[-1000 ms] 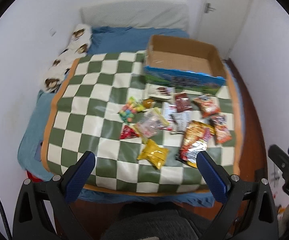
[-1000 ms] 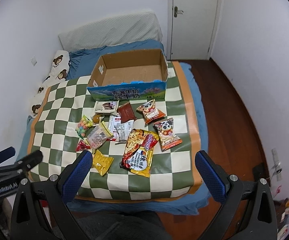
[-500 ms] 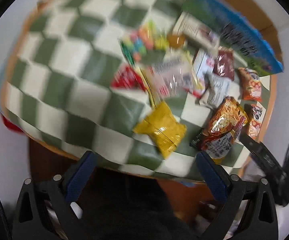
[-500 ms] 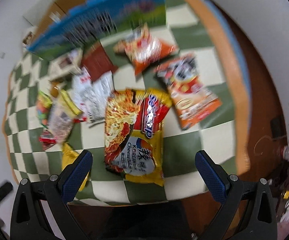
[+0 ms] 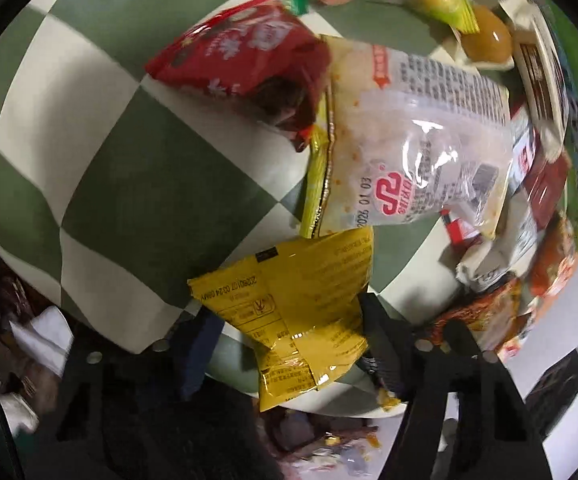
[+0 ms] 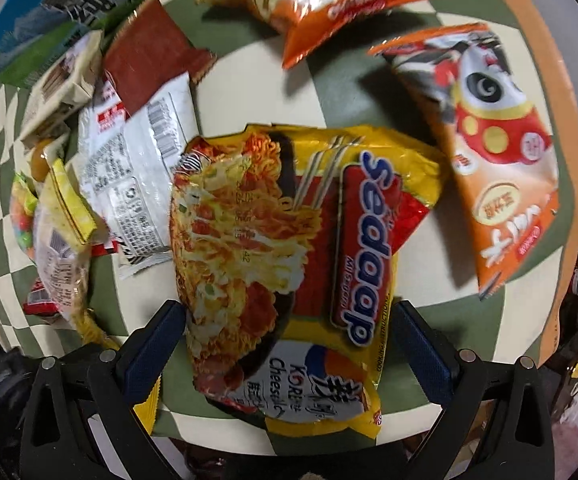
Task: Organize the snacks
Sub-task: 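Grasp the yellow chip bag with left tool while right tool grasps the Sedaap noodle pack, then carry both packs into the cardboard box and open both tools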
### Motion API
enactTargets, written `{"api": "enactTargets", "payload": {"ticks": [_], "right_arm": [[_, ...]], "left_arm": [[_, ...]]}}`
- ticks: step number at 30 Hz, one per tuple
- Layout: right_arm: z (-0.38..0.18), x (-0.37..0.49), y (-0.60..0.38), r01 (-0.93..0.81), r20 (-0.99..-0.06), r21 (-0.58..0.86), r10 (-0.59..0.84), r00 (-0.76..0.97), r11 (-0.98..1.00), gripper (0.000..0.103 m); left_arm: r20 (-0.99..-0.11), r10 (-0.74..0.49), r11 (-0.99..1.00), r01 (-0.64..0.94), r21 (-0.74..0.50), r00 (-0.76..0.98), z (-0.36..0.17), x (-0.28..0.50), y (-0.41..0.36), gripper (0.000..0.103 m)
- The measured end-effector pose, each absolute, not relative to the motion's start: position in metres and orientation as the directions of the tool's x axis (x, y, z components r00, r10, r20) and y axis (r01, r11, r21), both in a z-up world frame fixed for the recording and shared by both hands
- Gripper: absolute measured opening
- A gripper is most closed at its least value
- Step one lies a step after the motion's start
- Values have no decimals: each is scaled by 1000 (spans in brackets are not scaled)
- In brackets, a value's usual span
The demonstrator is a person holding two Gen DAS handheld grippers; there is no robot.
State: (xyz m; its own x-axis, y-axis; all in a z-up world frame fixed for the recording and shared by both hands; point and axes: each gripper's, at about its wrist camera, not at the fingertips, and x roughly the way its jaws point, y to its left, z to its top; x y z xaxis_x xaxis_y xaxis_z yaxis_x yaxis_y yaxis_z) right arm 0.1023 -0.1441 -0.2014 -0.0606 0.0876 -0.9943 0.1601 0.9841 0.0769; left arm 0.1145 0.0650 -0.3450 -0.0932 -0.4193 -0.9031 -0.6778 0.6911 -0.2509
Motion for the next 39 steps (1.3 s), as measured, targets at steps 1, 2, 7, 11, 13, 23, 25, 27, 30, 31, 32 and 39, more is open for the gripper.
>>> {"api": "enactTargets", "payload": {"ticks": [1,2,7,11,13,23,25,27,30,31,32,39], "right_arm": [[-206,104,-144,148,-994,79,89,-63,986,103],[-208,102,-144,129,-993,86,95,-64,988,102],[-209,96,-144,29,-992,102,103,-72,994,92],[-211,87,-141,-100,-992,91,81,-98,991,89],[-215,79,-136,-159,-993,77,61,-103,984,89],[-225,74,-165,-7,-991,94,92,-99,996,96],[-226,75,-180,47,-991,84,89,-99,995,96],[-231,74,-183,81,-993,74,81,-87,994,93],[-227,69,-176,32,-996,48,51,-75,998,89],[-228,67,-173,6,-995,56,56,-82,998,89],[-230,64,-170,-15,-994,63,61,-94,998,89],[-257,69,-194,63,-993,61,67,-98,996,94]], "left_arm": [[-913,-397,717,-653,-245,-94,-342,114,61,62],[-928,-360,771,-592,-237,-98,-335,116,53,62],[-990,-113,964,-249,-90,-82,-303,118,16,62],[-999,26,999,-33,27,-29,-286,114,-9,61],[-999,49,999,18,49,-10,-277,117,-17,61],[-978,-203,933,-315,-177,-49,-276,95,19,62],[-973,-229,914,-351,-206,-25,-270,86,26,61],[-976,-217,936,-286,-206,-7,-259,77,22,50],[-986,-164,980,-107,-166,28,-239,74,9,50],[-988,-149,987,-62,-151,34,-230,78,-2,50],[-990,-138,990,-8,-138,37,-227,75,-7,52],[-990,-136,991,-7,-136,23,-217,70,-6,48]]}}
